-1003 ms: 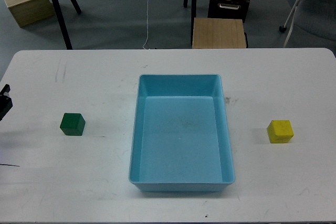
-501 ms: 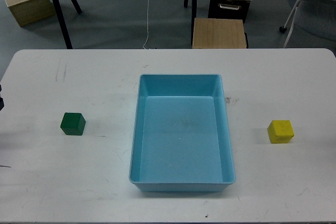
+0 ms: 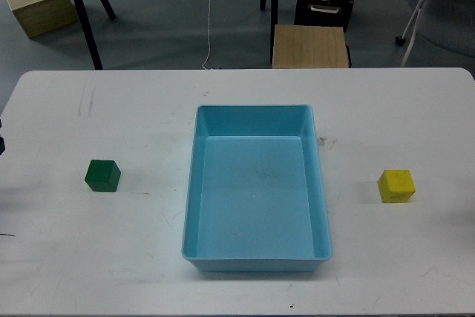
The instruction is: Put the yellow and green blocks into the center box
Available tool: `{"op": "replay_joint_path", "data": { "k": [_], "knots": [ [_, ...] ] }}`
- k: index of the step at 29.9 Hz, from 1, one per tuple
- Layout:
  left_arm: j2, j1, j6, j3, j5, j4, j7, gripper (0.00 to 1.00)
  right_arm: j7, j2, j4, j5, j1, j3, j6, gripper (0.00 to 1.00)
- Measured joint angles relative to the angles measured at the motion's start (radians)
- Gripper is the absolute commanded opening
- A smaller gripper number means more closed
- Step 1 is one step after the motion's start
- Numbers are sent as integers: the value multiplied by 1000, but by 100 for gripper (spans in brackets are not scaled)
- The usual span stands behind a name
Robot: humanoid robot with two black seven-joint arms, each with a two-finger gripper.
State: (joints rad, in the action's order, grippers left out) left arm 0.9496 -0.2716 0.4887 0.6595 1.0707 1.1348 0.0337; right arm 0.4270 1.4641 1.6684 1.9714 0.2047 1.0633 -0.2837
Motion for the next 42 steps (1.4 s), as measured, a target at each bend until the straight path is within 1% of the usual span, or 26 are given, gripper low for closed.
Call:
{"op": "replay_joint_path", "data": {
  "k": [6, 10, 13, 16, 19, 27, 29, 33, 36, 39, 42],
  "knots": [
    [1, 1, 0, 1, 1, 3, 1, 100, 5, -3, -4, -65, 61, 1, -2, 99],
    [0, 0, 0, 1, 1, 3, 2, 100, -8, -5, -16, -196, 97, -2, -3, 99],
    [-1, -3, 0, 1, 0, 3, 2, 100, -21, -6, -22, -234, 102, -9, -3, 99],
    [-1, -4, 0, 1, 0, 3, 2, 100, -25, -11, -23, -239, 103, -21, -10, 99],
    [-1, -4, 0, 1, 0, 3, 2, 100, -25, -18, -19, -231, 101, -35, -45, 99],
    [-1, -4, 0, 0, 0, 3, 2, 100, -27, -48, -20, -111, 103, -60, -66, 99],
    [-1, -4, 0, 0, 0, 3, 2, 100, -43, -49, -33, -111, 126, -61, -66, 99],
    [-2, -4, 0, 0, 0, 3, 2, 100, -92, -79, -97, -145, 214, -59, -63, 99],
    [-2, -4, 0, 0, 0, 3, 2, 100, -107, -101, -152, -282, 277, -63, -59, 99],
    [-2, -4, 0, 0, 0, 5, 2, 100, -124, -104, -172, -430, 314, -81, -58, 99],
    [-2, -4, 0, 0, 0, 5, 2, 100, -144, -104, -173, -457, 320, -121, -59, 99]
  ]
}}
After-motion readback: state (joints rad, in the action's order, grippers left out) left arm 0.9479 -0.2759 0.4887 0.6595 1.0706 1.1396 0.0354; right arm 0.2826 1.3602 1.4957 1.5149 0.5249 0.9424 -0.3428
